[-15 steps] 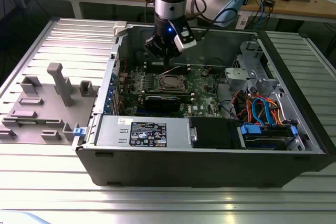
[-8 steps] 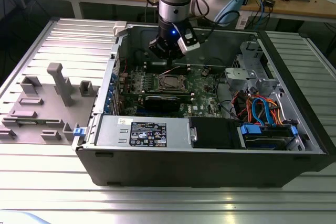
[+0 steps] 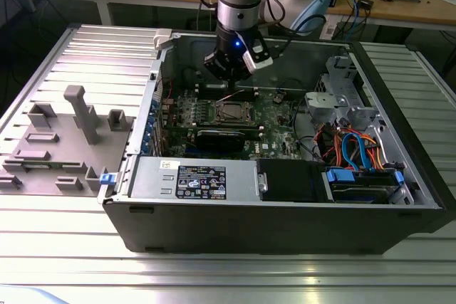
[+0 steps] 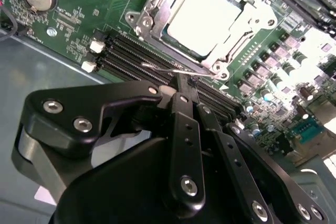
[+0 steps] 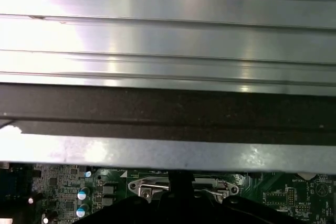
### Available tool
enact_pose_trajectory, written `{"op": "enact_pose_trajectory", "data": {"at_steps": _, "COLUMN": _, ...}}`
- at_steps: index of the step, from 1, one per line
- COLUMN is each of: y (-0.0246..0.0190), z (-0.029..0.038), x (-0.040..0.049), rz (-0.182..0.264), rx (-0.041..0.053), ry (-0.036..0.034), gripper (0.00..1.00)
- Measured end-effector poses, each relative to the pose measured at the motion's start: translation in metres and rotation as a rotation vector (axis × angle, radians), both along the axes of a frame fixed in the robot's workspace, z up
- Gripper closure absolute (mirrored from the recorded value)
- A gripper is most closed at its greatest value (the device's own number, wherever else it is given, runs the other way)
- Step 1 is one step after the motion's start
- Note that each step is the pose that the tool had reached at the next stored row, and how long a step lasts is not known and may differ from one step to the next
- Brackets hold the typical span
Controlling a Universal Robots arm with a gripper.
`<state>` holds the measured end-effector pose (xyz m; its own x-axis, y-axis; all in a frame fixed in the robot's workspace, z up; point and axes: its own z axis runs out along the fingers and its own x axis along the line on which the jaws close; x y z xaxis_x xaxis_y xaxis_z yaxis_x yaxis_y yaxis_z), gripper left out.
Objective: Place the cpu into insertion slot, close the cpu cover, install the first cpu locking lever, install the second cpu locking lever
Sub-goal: 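Install the first cpu locking lever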
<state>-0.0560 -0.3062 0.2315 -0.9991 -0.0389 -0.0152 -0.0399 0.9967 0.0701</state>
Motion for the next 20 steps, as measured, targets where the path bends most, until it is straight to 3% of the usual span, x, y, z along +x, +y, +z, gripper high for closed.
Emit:
{"op": "enact_pose_trajectory", "data": {"at_steps": 10, "y": 0.0012, "z": -0.0056, "x": 0.0128, "rz": 0.0, "rx": -0.0002, "ry": 0.0003, "gripper": 0.89}}
{"op": "enact_pose_trajectory", "data": {"at_steps": 20, "y": 0.0012, "z": -0.0185, "x": 0.0212, "rz": 0.0, "rx": -0.0002, "ry": 0.0003, "gripper": 0.89}}
